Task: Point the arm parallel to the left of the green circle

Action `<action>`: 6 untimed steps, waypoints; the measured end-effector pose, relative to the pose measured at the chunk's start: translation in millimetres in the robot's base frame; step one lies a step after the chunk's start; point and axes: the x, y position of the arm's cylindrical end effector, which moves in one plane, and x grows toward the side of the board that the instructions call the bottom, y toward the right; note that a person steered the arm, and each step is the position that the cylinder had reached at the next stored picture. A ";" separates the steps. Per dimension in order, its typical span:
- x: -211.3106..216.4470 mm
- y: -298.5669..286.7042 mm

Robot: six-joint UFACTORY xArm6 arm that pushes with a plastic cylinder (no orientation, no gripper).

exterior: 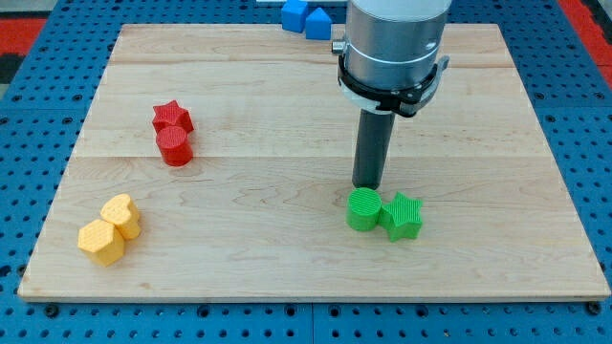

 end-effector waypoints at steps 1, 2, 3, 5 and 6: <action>0.0 0.0; 0.3 -31.3; 5.5 -70.8; 36.2 -86.9; 44.1 -88.2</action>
